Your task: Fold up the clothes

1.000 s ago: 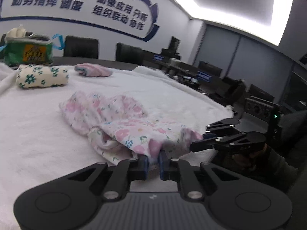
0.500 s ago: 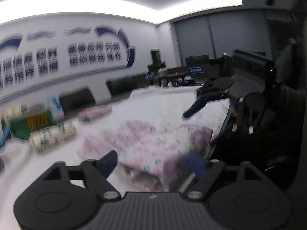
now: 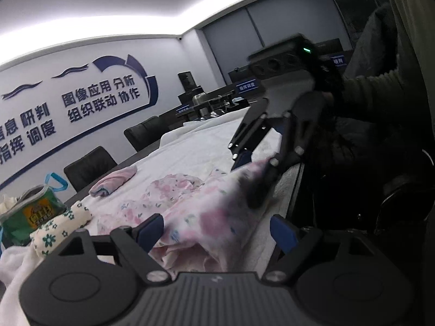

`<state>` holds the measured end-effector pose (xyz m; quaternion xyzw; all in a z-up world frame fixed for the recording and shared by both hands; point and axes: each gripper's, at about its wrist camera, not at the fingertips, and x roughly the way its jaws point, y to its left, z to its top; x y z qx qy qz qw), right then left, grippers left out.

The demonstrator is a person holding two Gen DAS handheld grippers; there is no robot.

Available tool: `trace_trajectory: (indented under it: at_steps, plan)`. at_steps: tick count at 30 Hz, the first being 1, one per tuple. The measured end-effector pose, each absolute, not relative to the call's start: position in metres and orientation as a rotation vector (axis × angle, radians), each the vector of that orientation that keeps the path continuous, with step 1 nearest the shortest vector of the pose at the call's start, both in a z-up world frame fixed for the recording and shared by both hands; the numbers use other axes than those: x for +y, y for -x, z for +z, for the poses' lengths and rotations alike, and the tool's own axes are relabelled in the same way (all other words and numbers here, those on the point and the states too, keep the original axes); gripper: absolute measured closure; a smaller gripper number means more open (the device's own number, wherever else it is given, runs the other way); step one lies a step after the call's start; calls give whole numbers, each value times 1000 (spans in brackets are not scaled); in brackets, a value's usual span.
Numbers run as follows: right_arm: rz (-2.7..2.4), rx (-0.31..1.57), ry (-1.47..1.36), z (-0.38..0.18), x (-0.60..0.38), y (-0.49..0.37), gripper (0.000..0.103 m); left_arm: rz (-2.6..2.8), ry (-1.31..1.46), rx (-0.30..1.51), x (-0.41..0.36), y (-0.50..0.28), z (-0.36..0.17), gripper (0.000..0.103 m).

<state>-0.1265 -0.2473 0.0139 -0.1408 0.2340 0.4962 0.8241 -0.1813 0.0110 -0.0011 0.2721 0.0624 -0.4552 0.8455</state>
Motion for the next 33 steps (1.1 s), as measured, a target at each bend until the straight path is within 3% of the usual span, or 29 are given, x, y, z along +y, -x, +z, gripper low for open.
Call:
trace_trajectory:
  at_steps: [6, 10, 14, 16, 18, 20, 25, 28, 33]
  plan:
    - [1132, 570, 139, 18, -263, 97, 65, -898, -648, 133, -2, 166, 0, 18]
    - [1173, 609, 41, 20, -271, 79, 65, -897, -569, 245, -7, 138, 10, 19]
    - [1176, 637, -26, 22, -276, 67, 65, -947, -423, 365, 1, 110, 20, 27]
    - [1160, 617, -31, 25, -280, 70, 56, -952, -346, 420, 7, 99, 22, 28]
    - [1144, 573, -20, 28, -286, 77, 21, -956, -265, 464, 12, 87, 25, 30]
    - [1134, 485, 27, 29, -290, 89, 8, -965, -184, 504, 18, 76, 28, 32]
    - [1076, 380, 260, 24, -276, 105, 7, -981, -81, 575, 25, 61, 29, 36]
    - [1031, 355, 431, 15, -260, 105, 14, -1001, -40, 604, 29, 58, 28, 36]
    - [1073, 531, 285, 21, -257, 67, 68, -1107, 26, 604, 39, 65, 30, 36]
